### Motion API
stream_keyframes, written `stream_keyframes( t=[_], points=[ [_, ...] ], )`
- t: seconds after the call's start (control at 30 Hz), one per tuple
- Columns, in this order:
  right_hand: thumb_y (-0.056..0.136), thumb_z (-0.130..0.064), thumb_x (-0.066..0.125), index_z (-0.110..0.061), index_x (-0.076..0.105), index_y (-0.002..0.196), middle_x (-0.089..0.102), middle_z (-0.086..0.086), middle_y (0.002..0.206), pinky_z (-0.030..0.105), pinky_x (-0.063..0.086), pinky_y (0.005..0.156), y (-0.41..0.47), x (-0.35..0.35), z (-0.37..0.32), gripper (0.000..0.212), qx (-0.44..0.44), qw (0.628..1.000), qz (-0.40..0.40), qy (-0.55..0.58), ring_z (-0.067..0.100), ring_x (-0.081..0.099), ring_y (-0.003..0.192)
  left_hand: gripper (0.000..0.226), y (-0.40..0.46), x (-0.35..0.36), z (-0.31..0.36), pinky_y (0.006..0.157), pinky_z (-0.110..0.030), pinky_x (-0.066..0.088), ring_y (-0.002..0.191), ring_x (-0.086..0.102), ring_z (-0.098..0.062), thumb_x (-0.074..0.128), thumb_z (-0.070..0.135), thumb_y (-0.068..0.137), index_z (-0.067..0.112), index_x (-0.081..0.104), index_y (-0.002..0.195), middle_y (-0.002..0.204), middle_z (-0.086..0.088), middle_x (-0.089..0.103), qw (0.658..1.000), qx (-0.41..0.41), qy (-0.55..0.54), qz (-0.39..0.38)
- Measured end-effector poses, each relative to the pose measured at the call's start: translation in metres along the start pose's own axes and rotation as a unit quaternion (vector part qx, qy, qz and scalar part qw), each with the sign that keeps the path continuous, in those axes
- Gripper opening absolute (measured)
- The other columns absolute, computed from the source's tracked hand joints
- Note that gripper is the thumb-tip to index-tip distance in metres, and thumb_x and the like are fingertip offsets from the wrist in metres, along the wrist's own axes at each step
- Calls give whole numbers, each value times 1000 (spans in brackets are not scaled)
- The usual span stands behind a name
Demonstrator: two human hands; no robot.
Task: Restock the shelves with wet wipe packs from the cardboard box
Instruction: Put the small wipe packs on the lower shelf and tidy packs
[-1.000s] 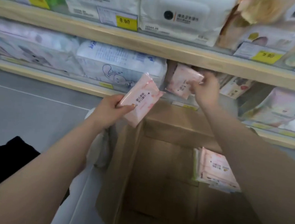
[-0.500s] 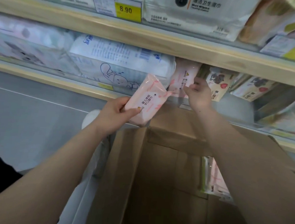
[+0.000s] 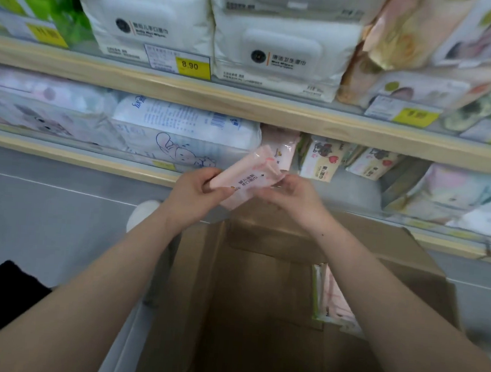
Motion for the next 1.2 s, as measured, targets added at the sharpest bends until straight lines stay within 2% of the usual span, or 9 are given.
stream_keyframes(
  t=[0.1, 0.23, 0.47, 0.57, 0.7, 0.83, 0.97, 1.07, 1.2],
  points=[
    [84, 1, 65, -10, 59, 98, 63, 9, 82, 12, 44, 50, -4, 1, -9, 18, -16, 998, 24, 55, -2, 58, 53, 11, -4, 3, 10, 63, -15, 47, 68, 59, -1, 65, 15, 87, 15, 66, 98, 90, -5, 68, 1000, 14, -22, 8],
    [87, 4, 59, -3, 57, 104, 64, 11, 92, 15, 51, 56, -6, -12, -26, 18, -61, 995, 51, 60, 1, 65, 61, 24, 0, 7, 19, 66, -9, 44, 73, 58, 3, 63, 16, 88, 10, 65, 112, 102, -5, 69, 999, 35, -27, 31],
    [88, -5, 61, -18, 49, 77, 62, 3, 80, 36, 55, 70, 7, -63, -3, 22, -89, 977, 170, -98, 9, 65, 69, 55, -3, 31, -35, 104, -23, 28, 129, 41, -17, 65, 24, 87, 14, 44, 137, 138, -4, 46, 993, -24, 119, -7],
    [90, -6, 59, -25, 45, 74, 60, 1, 83, 36, 54, 71, 24, -69, 5, 29, -68, 970, 204, -111, 15, 64, 73, 47, -9, 51, -48, 99, -14, 26, 129, 41, -13, 55, 26, 94, 18, 44, 139, 139, -1, 47, 989, -5, 133, -61],
    [90, -6, 57, -9, 60, 97, 58, 5, 81, 32, 51, 67, 69, -64, 20, 8, -32, 970, 209, -123, 12, 58, 61, 47, -8, 55, -64, 105, -26, 35, 122, 43, -6, 47, 38, 95, 31, 39, 141, 136, 10, 46, 993, -21, 78, -83],
    [86, -11, 61, -8, 59, 117, 62, 9, 96, 25, 42, 74, 93, -54, 42, 31, 18, 964, 195, -181, 20, 54, 82, 46, -5, 55, -64, 101, -24, 39, 119, 46, -6, 47, 38, 95, 32, 40, 139, 130, 15, 46, 993, -10, 61, -97],
    [81, -8, 68, -9, 37, 134, 58, 4, 112, 19, 37, 78, 93, -46, 56, 61, 64, 965, 196, -161, 20, 55, 102, 44, -5, 56, -66, 96, -20, 39, 116, 49, -5, 48, 38, 94, 35, 41, 138, 128, 15, 49, 994, -17, 44, -95],
    [77, -3, 71, -5, 36, 133, 58, 11, 123, 22, 39, 86, 90, -46, 59, 65, 76, 964, 213, -142, 27, 56, 114, 44, -6, 55, -66, 97, -21, 39, 116, 49, -4, 49, 39, 94, 37, 42, 137, 129, 15, 50, 995, -19, 41, -88],
    [76, -1, 71, -6, 44, 122, 60, 11, 114, 34, 47, 90, 93, -51, 51, 54, 26, 959, 256, -122, 24, 59, 102, 43, -6, 55, -67, 92, -15, 38, 114, 49, -2, 49, 38, 94, 40, 41, 136, 127, 17, 50, 995, -18, 40, -94]
  ],
)
Point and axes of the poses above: each hand's wrist, its own y-axis towards the middle knuckle, its own x-axis out of the palm, z = x × y, the point moved 7 cm from there along y, towards the middle knuckle
